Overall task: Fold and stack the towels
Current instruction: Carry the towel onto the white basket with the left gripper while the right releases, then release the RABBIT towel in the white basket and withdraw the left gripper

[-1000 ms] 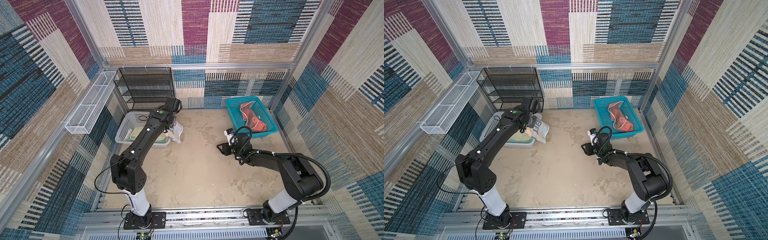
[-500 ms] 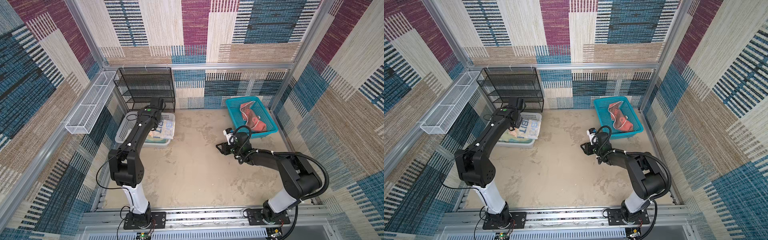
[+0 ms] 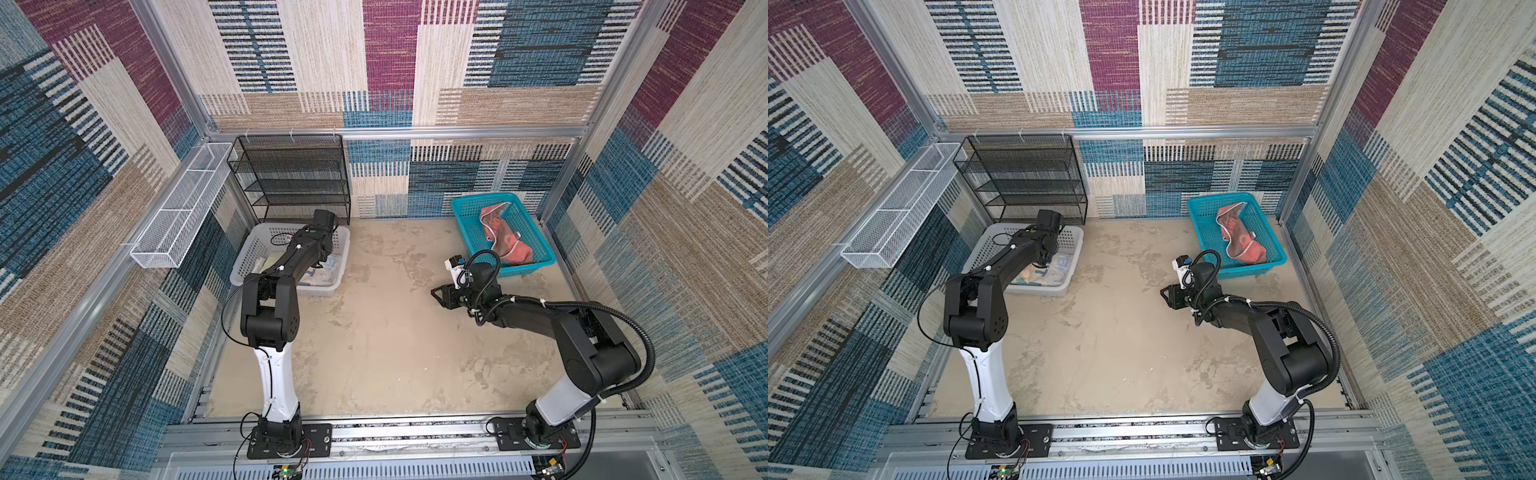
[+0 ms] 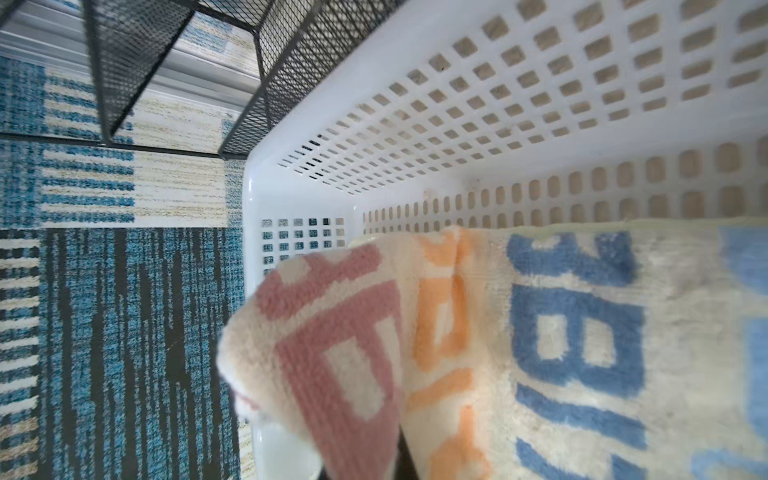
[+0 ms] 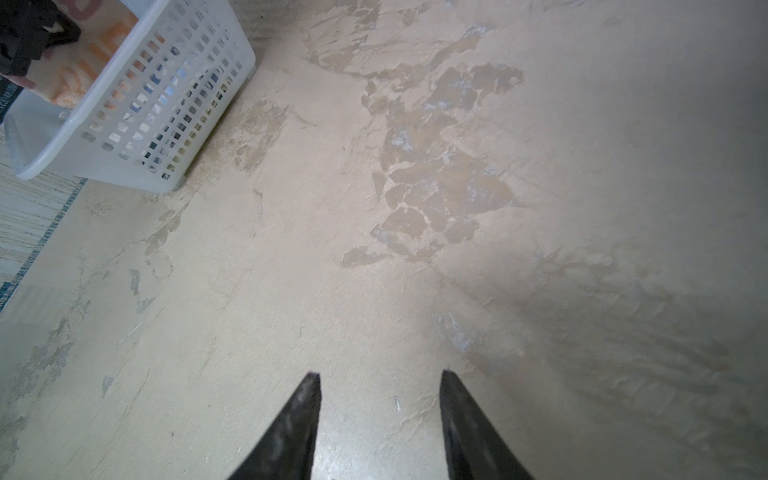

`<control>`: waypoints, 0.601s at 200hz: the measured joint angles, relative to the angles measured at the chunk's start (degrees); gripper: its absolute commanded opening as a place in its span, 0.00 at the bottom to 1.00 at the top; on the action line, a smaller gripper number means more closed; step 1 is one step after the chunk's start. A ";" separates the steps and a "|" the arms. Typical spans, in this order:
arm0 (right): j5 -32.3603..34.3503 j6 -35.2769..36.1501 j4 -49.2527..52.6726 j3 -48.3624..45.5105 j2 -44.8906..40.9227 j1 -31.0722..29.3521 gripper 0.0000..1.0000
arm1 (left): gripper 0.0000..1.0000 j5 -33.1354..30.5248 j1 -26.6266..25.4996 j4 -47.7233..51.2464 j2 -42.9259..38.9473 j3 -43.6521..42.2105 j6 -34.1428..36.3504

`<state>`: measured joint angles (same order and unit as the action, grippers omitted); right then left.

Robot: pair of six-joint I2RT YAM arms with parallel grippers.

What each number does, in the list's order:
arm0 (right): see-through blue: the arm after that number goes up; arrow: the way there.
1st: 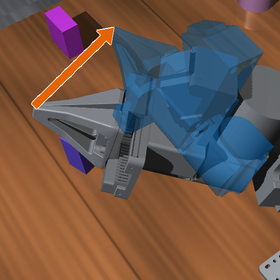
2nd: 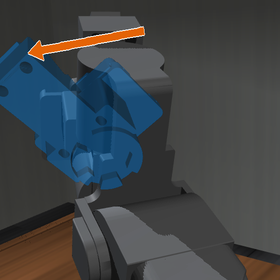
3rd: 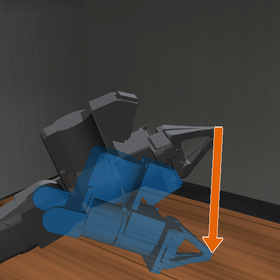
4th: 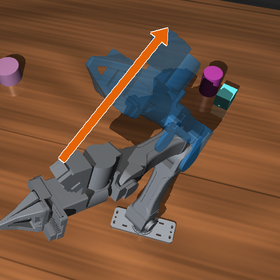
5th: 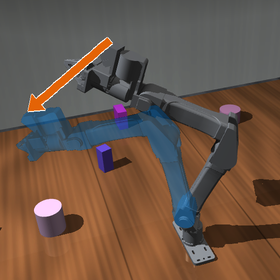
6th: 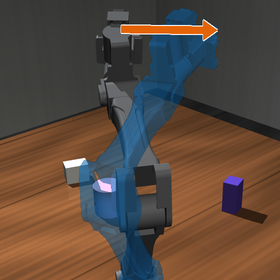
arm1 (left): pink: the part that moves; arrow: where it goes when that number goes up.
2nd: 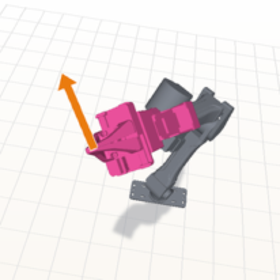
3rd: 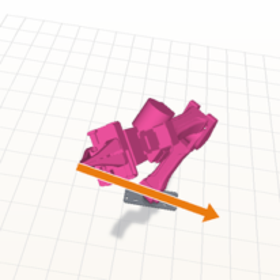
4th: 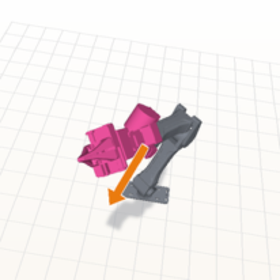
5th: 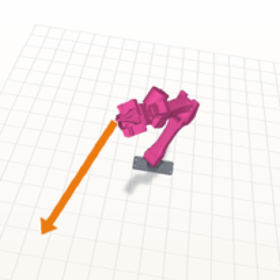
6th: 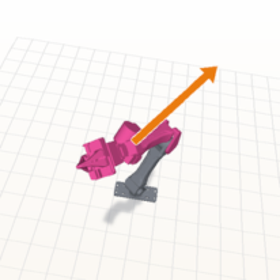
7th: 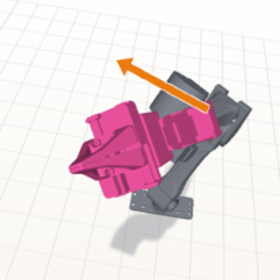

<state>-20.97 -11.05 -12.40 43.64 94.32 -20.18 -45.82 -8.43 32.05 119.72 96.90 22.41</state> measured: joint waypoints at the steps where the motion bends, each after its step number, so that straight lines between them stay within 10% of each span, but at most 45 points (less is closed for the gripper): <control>1: 0.00 0.00 0.02 0.02 0.00 0.00 0.49 | 0.24 -0.07 0.04 -0.02 0.04 0.00 0.02; 35: 0.04 0.00 0.31 0.61 0.07 0.00 0.49 | 0.65 -2.27 0.42 -0.92 1.88 0.39 0.04; 44: 0.11 0.00 0.31 0.76 0.11 0.00 0.49 | 0.98 -2.95 0.44 -1.07 2.12 0.48 0.02; 120: 0.42 0.02 0.26 0.81 0.72 -0.04 0.49 | 0.99 -4.52 0.48 -0.07 -1.64 2.43 -0.96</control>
<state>-20.56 -11.03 -12.14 44.45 95.04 -20.23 -50.35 -7.94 31.99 118.08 99.33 21.45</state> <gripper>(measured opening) 0.492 0.987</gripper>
